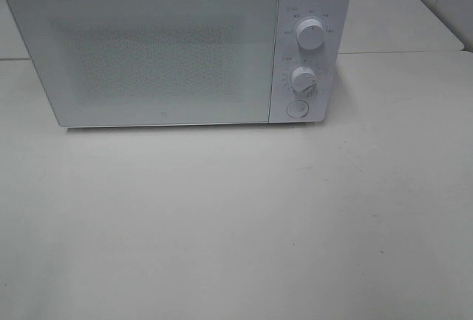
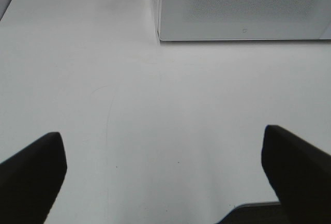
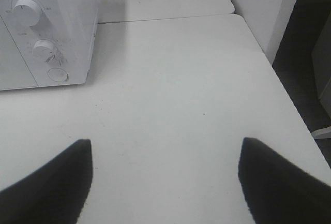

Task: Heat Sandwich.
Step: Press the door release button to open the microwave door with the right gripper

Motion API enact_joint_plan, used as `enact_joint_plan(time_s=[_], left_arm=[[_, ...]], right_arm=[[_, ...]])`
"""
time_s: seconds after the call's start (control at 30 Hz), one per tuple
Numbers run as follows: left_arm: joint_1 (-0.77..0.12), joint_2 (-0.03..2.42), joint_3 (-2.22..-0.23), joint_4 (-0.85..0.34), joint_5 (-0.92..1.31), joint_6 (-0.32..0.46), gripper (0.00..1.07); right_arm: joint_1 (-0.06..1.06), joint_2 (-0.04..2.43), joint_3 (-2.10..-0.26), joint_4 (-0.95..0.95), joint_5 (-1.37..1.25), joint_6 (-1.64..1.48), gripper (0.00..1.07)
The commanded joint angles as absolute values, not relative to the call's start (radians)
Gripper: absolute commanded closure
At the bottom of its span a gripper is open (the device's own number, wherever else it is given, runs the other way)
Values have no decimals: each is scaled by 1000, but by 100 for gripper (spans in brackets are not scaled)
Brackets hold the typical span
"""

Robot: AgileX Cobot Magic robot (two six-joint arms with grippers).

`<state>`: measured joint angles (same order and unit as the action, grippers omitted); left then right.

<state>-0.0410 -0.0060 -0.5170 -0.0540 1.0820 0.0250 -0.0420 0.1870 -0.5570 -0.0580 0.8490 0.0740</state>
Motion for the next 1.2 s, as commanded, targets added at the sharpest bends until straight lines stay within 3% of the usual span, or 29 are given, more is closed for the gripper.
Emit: enact_joint_plan(time_s=[0.03,0.93,1.2], left_arm=[[-39,-20,-515,-62,1070,26,10],[-39,-20,-515,-62,1070,26,10],[-39,-20,-515,-62,1070,26,10]], right_arm=[[-46,249,-562,-63,758,73,31],[-46,816,-547,-121,-30,76,31],[-42,955,-387,-82,-417,51,31]])
